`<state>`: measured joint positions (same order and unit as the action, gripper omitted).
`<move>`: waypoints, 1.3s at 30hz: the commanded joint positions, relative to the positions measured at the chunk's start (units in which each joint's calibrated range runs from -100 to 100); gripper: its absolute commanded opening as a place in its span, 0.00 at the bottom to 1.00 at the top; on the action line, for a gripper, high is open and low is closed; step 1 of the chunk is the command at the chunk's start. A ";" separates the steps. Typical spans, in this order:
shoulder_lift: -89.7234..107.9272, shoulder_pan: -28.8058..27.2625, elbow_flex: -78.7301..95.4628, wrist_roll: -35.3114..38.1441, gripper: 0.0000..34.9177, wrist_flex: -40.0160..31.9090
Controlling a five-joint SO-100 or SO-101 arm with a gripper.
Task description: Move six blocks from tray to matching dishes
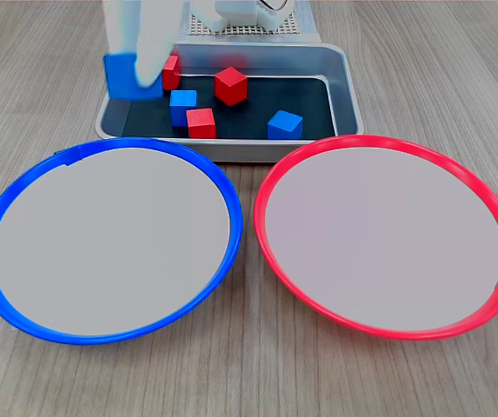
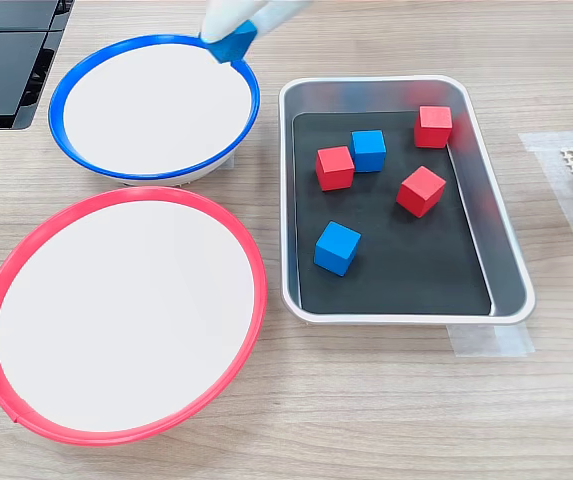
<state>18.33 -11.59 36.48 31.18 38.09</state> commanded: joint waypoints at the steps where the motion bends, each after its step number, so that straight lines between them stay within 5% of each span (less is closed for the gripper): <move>1: -14.53 -3.04 -7.12 0.49 0.01 -7.76; 4: -19.05 -3.23 -6.21 1.27 0.11 -13.62; 10: -21.10 -2.01 -4.94 1.32 0.58 -17.08; 11: -20.25 -1.91 -4.85 1.37 0.57 -16.34; 13: -17.01 -1.72 -4.85 2.05 0.36 -12.79; 14: -13.00 -1.72 -4.66 3.66 0.01 -7.76; 19: 0.56 -4.36 -1.93 13.28 0.01 13.54; 21: 5.68 -5.58 3.35 17.00 0.01 15.77; 23: 9.60 -5.49 10.27 19.29 0.02 13.46; 28: 9.18 -2.38 20.55 21.44 0.50 4.87; 39: 2.01 2.98 21.19 22.66 0.51 -0.66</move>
<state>20.89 -9.03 58.17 52.43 37.60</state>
